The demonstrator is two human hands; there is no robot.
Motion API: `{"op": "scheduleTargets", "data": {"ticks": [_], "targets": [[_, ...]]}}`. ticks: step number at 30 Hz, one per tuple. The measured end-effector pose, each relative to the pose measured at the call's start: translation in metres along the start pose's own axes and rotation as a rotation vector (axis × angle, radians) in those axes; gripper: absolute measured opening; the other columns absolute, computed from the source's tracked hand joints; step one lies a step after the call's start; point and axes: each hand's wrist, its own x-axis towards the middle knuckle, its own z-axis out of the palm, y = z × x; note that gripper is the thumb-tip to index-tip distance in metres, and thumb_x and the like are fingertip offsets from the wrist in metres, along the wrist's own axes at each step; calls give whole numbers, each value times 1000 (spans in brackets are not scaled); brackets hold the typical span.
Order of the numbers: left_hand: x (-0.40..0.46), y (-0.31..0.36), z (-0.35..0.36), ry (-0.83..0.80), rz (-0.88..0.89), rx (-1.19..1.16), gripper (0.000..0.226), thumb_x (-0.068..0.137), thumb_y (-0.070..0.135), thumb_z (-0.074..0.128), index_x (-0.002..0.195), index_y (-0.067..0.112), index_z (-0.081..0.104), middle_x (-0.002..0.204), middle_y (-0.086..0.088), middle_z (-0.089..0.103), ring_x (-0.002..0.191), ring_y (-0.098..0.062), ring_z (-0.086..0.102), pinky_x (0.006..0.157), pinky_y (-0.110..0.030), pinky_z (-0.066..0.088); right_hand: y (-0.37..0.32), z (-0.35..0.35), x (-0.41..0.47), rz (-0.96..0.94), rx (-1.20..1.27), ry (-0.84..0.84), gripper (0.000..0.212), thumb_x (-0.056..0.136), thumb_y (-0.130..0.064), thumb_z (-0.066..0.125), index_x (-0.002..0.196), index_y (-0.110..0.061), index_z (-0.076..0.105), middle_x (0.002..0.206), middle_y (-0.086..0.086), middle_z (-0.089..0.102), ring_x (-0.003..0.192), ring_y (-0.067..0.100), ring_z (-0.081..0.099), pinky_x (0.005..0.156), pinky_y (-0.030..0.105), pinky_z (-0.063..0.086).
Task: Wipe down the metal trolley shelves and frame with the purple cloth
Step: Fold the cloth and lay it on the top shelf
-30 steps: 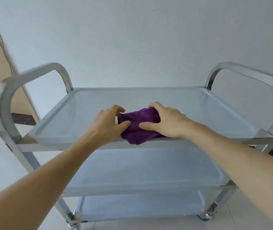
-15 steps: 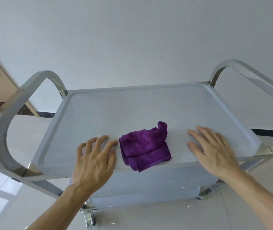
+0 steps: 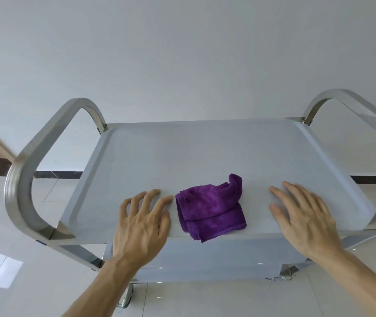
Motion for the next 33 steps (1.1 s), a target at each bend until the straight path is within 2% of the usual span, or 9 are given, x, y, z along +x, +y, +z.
{"op": "scheduleTargets", "data": {"ticks": [4, 24, 33], "targets": [[35, 3, 7, 14, 18, -10, 40, 93, 38, 30, 125, 39, 54, 137, 11, 52, 127, -19, 45, 108, -41, 27, 5, 3, 28, 26, -13, 13, 58, 92, -54, 27, 136, -28, 55, 146, 2, 49, 137, 24, 42, 113, 48, 31], [168, 31, 37, 28, 28, 29, 40, 92, 36, 31, 125, 39, 54, 136, 11, 52, 125, -19, 47, 105, -41, 31, 43, 18, 154, 50, -66, -53, 69, 92, -55, 3, 147, -34, 40, 158, -1, 33, 146, 22, 26, 119, 44, 19], [223, 42, 46, 3, 25, 22, 43, 95, 38, 26, 129, 42, 51, 140, 14, 48, 129, -16, 43, 109, -39, 27, 56, 23, 207, 31, -65, -27, 63, 95, -51, 17, 139, -25, 54, 148, 7, 48, 139, 30, 41, 113, 52, 30]]}}
